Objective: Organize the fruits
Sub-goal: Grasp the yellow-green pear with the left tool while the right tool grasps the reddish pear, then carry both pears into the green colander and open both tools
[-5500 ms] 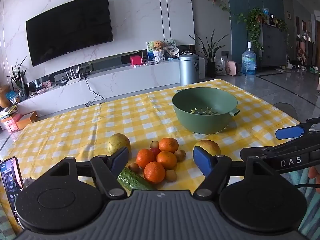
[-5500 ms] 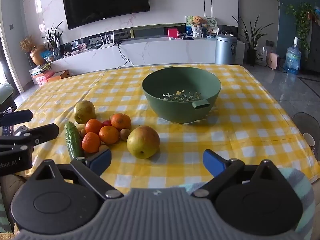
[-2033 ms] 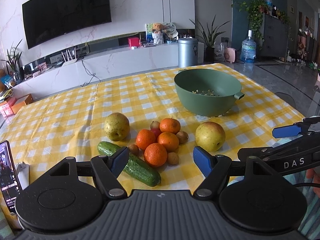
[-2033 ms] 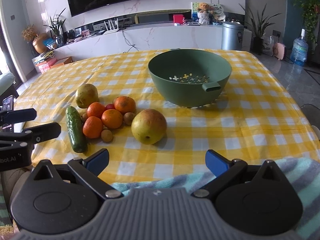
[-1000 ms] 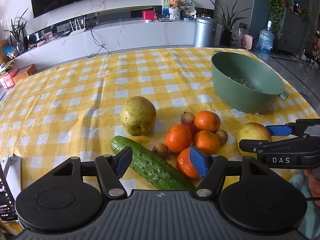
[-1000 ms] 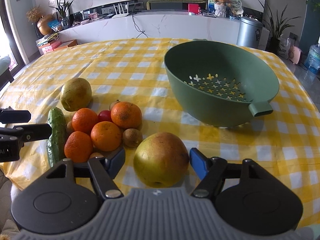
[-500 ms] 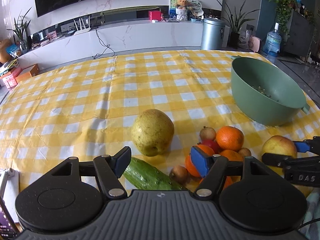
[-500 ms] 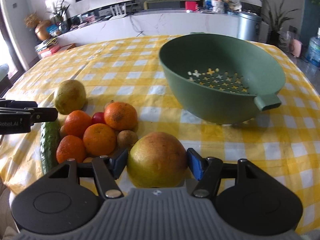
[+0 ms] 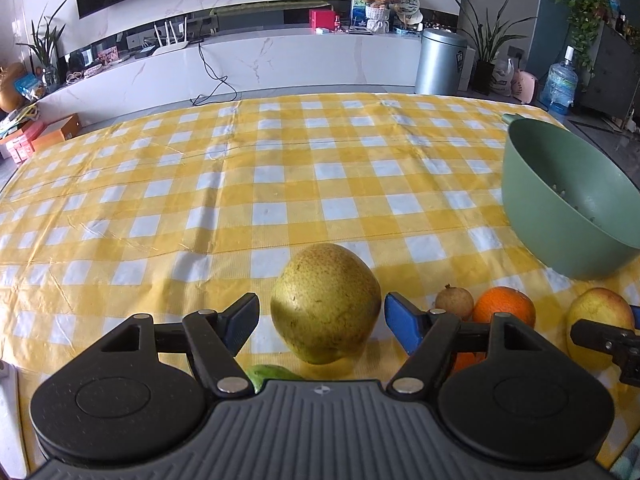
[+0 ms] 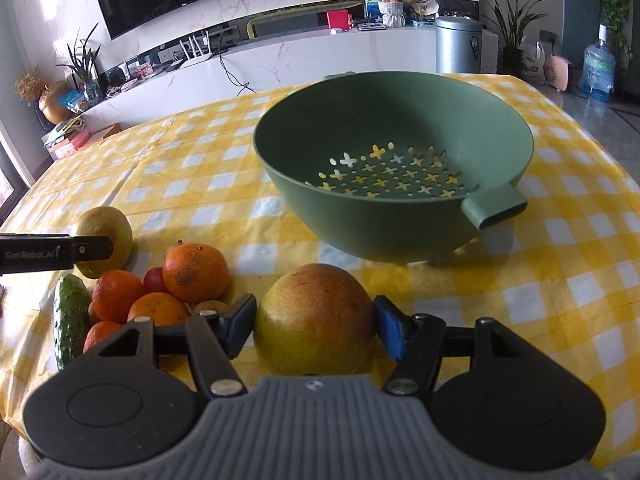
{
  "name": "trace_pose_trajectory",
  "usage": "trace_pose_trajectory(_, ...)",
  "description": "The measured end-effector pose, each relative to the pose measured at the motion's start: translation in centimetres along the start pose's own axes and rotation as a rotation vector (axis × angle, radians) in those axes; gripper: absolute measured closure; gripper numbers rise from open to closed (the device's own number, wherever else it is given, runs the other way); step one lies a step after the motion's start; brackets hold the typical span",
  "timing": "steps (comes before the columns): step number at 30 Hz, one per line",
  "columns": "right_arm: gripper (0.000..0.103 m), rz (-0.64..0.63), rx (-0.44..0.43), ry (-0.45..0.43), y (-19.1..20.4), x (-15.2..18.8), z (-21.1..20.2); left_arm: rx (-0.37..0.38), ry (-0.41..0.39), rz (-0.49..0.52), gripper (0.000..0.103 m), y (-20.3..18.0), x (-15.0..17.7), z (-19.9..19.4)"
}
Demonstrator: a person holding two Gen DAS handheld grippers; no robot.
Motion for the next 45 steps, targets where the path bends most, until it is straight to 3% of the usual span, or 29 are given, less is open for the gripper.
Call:
trace_pose_trajectory(7, 0.041, 0.002, -0.008, -0.01, -0.2, 0.1, 0.0, -0.003, 0.028, 0.005, 0.021, -0.5, -0.2, 1.0)
trace_pose_trajectory(11, 0.041, -0.01, -0.003, -0.013, 0.0, 0.2, 0.0, -0.008, 0.035, -0.008, 0.03, -0.4, -0.2, 1.0)
trace_pose_trajectory(17, 0.041, -0.003, -0.007, -0.015, -0.1, 0.2, -0.1, -0.027, 0.039, -0.014, 0.031, -0.7, -0.2, 0.8)
trace_pose_trajectory(28, 0.042, -0.043, -0.066, -0.108, 0.7, 0.1, -2.7, -0.028, -0.033, -0.012, 0.031, -2.6, -0.3, -5.3)
trace_pose_trajectory(38, 0.042, -0.06, -0.104, -0.188, -0.5, -1.9, -8.2, 0.096, -0.102, 0.063, 0.031, -8.2, -3.3, -10.1)
trace_pose_trajectory(45, 0.042, -0.222, -0.051, -0.182, -2.7, -5.9, -10.3, 0.187, -0.104, 0.14, 0.031, -13.0, -5.3, -9.4)
Point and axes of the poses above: each gripper's, at about its wrist camera, not at the fingertips, and z roughly the way its jaws point, y to its left, x to its underside, the point moved 5 cm from there along z, roughly the way its jaws point, and after that the axes turned 2 degrees about -z, right-handed, at the moved point
